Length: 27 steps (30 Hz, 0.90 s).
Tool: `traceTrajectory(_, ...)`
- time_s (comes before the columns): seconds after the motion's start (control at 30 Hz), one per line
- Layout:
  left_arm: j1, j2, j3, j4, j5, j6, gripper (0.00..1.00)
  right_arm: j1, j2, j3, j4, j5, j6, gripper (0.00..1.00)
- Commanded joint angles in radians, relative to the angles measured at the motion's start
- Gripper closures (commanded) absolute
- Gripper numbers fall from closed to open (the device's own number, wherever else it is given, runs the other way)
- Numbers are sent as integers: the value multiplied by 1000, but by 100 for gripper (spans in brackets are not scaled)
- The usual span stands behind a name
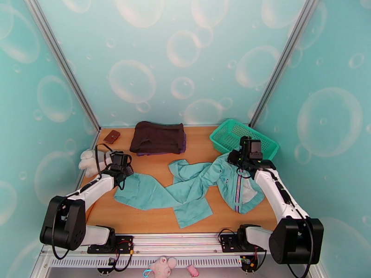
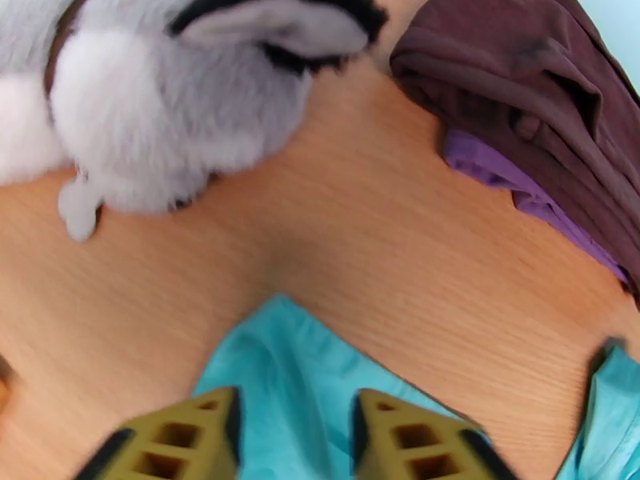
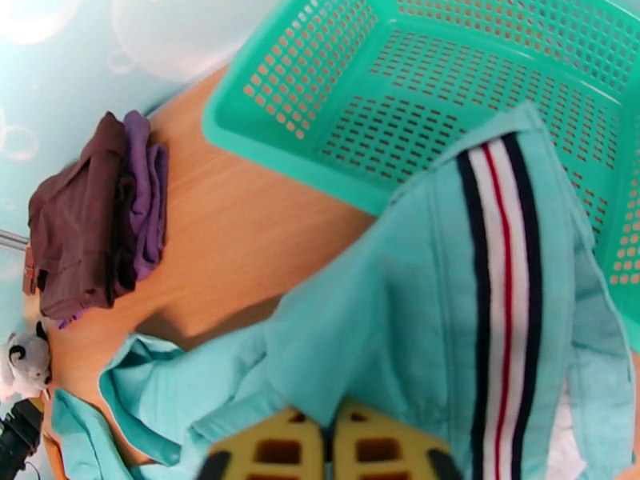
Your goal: Fold and stack the trousers
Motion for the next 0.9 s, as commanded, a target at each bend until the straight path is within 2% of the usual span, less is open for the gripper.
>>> traceTrajectory(0.0, -8, -103, -29, 113, -18, 28, 7, 1, -91, -63, 123, -6, -13, 46)
traceTrajectory(0.03, -18, -156, -64, 121, -19, 37, 1, 9, -157, -101, 143, 29, -4, 37)
traceTrajectory(0.07, -35, -216, -98, 118, -17, 46, 1, 15, -220, -138, 148, 70, 11, 32)
traceTrajectory(0.2, -194, -402, -206, 35, -63, -7, 1, 2, -388, -229, 13, 211, 107, 30)
traceTrajectory(0.3, -304, -459, -272, -28, -88, -90, 1, -41, -471, -330, 3, 164, 148, 30)
traceTrajectory(0.43, -415, -442, -322, -40, -105, -154, 11, -101, -514, -404, 68, 102, 169, 31)
traceTrajectory(0.53, -439, -395, -316, -60, -140, -175, 15, -123, -468, -403, 112, 37, 169, 31)
traceTrajectory(0.73, -443, -311, -301, -55, -151, -165, 20, -150, -380, -407, 227, 4, 153, 33)
traceTrajectory(0.87, -442, -244, -272, -80, -191, -203, 25, -164, -349, -414, 263, -43, 146, 46)
